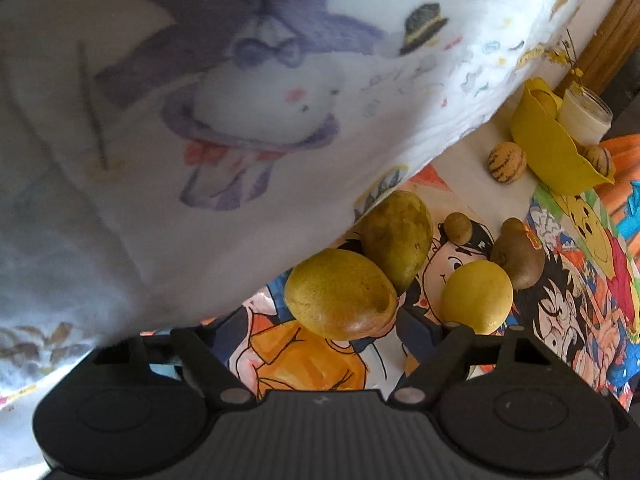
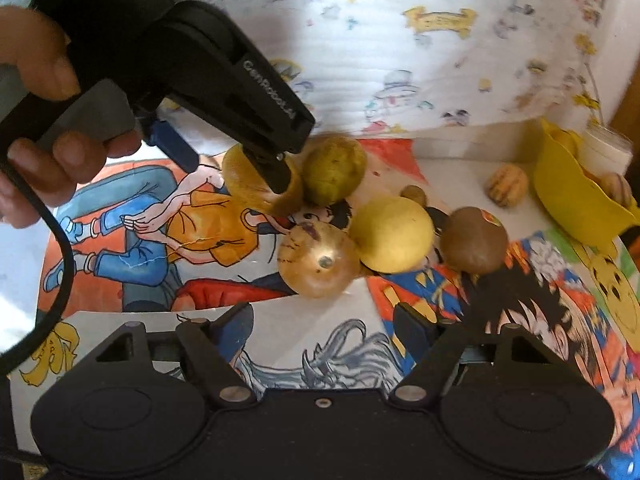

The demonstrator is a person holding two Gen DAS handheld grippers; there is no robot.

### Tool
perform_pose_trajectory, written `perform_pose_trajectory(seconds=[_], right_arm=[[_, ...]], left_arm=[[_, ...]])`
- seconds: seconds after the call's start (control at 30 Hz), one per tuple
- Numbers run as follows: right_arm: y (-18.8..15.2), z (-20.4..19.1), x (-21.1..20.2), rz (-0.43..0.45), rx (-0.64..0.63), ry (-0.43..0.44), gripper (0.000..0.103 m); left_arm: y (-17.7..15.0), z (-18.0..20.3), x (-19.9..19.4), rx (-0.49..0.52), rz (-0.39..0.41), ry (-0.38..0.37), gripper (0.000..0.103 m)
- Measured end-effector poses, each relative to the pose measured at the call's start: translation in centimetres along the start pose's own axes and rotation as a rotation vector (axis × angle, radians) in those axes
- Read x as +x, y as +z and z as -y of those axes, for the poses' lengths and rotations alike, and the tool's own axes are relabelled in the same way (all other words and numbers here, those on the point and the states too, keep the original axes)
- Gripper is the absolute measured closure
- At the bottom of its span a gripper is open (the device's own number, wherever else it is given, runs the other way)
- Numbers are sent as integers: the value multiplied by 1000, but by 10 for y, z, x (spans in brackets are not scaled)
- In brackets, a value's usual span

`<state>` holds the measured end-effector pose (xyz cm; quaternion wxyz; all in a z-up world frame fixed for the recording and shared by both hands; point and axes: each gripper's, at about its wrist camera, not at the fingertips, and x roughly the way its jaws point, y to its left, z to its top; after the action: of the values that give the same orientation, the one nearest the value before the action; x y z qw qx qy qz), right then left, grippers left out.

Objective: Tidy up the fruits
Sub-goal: 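Grasp a yellow-green mango with the left tool while the right tool grasps the brown round fruit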

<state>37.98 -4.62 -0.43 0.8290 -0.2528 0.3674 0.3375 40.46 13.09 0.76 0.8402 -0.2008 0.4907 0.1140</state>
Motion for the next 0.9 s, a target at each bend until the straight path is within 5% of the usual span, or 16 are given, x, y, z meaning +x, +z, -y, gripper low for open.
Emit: perform_pose_trajectory(seconds=[0.9], right_arm=[[11, 12, 33, 56, 14, 80, 40]], left_arm=[[21, -9, 22, -125, -76, -97, 35]])
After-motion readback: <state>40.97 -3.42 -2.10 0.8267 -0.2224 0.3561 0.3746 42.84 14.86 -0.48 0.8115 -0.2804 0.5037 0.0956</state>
